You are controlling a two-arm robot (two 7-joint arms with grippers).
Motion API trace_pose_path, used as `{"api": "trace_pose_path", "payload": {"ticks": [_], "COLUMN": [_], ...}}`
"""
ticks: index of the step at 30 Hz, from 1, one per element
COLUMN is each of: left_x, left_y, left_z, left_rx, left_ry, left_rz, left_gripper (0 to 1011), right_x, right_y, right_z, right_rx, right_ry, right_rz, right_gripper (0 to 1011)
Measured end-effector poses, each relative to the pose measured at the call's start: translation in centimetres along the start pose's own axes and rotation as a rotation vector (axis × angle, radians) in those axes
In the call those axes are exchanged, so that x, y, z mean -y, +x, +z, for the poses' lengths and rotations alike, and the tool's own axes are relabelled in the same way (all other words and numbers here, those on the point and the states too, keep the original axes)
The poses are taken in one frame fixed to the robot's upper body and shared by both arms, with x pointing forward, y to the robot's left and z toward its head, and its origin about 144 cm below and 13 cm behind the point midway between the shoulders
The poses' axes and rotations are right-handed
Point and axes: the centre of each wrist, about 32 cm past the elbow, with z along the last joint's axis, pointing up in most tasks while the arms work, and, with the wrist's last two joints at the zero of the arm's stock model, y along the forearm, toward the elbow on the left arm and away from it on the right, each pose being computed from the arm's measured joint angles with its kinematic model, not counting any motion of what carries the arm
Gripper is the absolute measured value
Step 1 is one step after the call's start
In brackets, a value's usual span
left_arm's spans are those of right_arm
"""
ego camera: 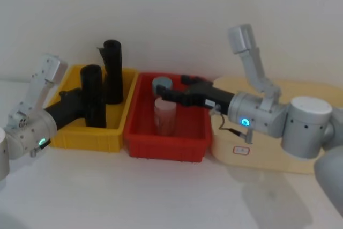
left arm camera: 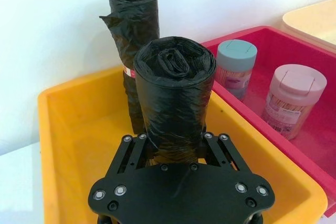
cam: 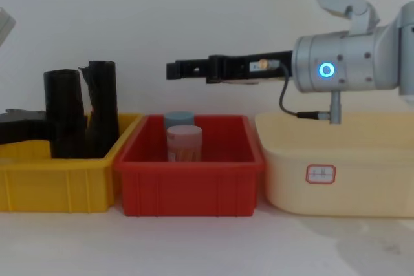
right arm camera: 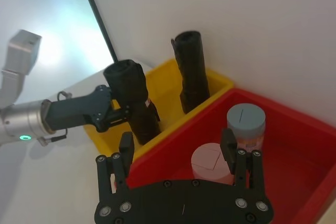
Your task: Pick up the garbage bag with the one hand and transfer it to the other hand.
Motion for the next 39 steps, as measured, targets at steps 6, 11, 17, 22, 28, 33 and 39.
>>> {"api": "trace_pose_path", "payload": {"ticks": [6,11,17,22,28,33,39], "left_x": [0.0,0.0,0.0,0.0,0.0,0.0,0.0], "left_y": [0.0,0.0,0.0,0.0,0.0,0.0,0.0], "left_z": [0.0,0.0,0.0,0.0,0.0,0.0,0.0], "left_rx": [0.0,0.0,0.0,0.0,0.0,0.0,0.0], "left_ry": [0.0,0.0,0.0,0.0,0.0,0.0,0.0], "left_rz": [0.0,0.0,0.0,0.0,0.0,0.0,0.0], "left_gripper": [396,396,396,396,394,394,394], "right_x": [-1.5,-2.8,-3.9,-4.7,-5.3,-5.5,-5.6], "right_y": [0.6,1.1,1.6,2.0,2.6,3.0,3.5], "right_z": [-0.1,-0.1,-0.2,-0.3,-0.3,-0.5,-0.6], "right_rx": [-0.005,0.0,0.007,0.012,0.023,0.028,0.034], "right_ry": [-0.042,-0.079,-0.116,-0.141,-0.166,-0.183,-0.198], "right_rz": [-0.005,-0.008,-0.011,-0.017,-0.025,-0.035,-0.044], "right_gripper": [1000,999,1000,1000,1000,1000,1000]}}
